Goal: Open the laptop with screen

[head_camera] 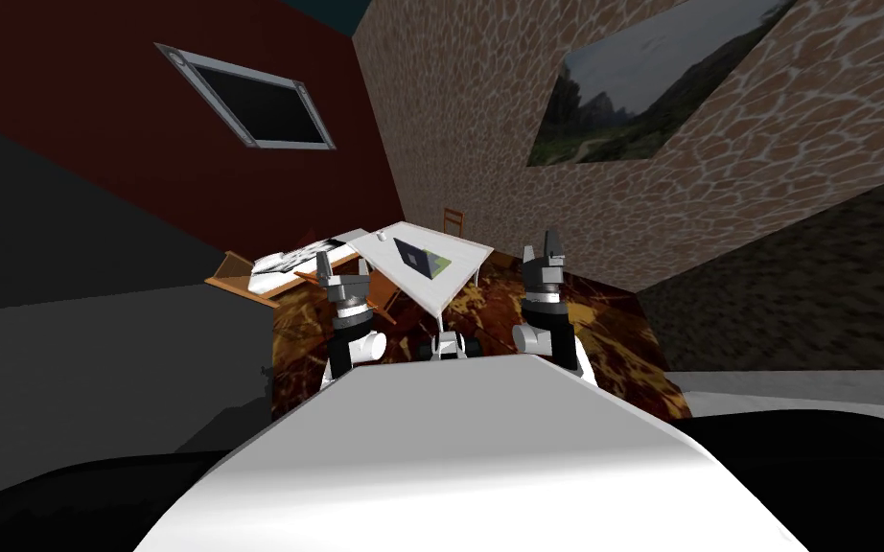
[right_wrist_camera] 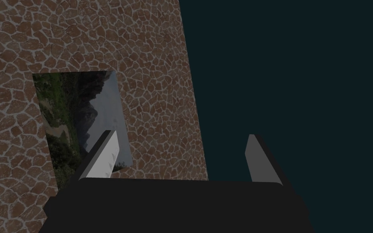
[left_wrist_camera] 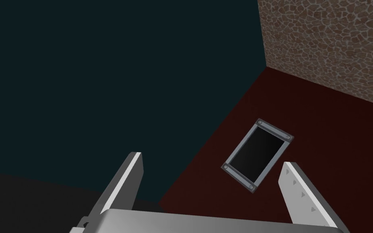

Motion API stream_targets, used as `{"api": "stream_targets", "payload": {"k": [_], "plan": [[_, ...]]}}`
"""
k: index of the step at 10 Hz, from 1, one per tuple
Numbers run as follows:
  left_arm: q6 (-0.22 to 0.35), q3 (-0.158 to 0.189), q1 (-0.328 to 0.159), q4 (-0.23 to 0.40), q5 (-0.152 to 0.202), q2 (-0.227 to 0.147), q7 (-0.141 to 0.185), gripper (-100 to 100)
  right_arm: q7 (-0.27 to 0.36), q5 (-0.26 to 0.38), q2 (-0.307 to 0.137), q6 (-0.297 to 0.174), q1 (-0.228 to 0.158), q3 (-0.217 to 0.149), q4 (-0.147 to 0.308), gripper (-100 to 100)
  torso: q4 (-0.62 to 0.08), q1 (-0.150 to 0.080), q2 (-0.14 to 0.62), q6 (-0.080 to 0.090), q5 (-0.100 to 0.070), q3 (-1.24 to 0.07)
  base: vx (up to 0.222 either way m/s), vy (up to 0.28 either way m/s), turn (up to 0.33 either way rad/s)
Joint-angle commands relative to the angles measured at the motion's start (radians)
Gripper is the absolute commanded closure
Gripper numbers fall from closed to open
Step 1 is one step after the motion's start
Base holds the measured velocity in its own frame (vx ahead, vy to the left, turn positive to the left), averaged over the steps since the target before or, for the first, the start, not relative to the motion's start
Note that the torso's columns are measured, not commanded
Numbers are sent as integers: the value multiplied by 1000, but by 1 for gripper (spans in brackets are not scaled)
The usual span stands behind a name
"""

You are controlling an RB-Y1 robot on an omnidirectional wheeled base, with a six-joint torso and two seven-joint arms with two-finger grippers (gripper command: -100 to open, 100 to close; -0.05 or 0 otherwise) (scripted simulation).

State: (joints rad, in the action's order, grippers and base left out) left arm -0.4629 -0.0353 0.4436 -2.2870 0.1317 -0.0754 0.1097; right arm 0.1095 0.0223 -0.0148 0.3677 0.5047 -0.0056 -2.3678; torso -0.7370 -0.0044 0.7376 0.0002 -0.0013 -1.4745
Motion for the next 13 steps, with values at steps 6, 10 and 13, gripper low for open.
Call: {"api": "stream_targets", "payload": {"k": [6, 10, 13], "plan": [[133, 152, -53, 131, 88, -68, 56, -100, 0, 0, 0, 0, 0, 0, 0, 0, -1, 7, 0, 0, 2, -1, -19, -247, -98], [186, 213, -78, 184, 125, -65, 80, -100, 0, 0, 0, 0, 0, 0, 0, 0, 0, 12, -4, 0, 4, -5, 60, -142, -26], [186, 213, -78, 184, 125, -65, 80, -100, 0, 0, 0, 0, 0, 0, 0, 0, -2, 6, 4, 0, 2, 1, 14, -11, -3]]}}
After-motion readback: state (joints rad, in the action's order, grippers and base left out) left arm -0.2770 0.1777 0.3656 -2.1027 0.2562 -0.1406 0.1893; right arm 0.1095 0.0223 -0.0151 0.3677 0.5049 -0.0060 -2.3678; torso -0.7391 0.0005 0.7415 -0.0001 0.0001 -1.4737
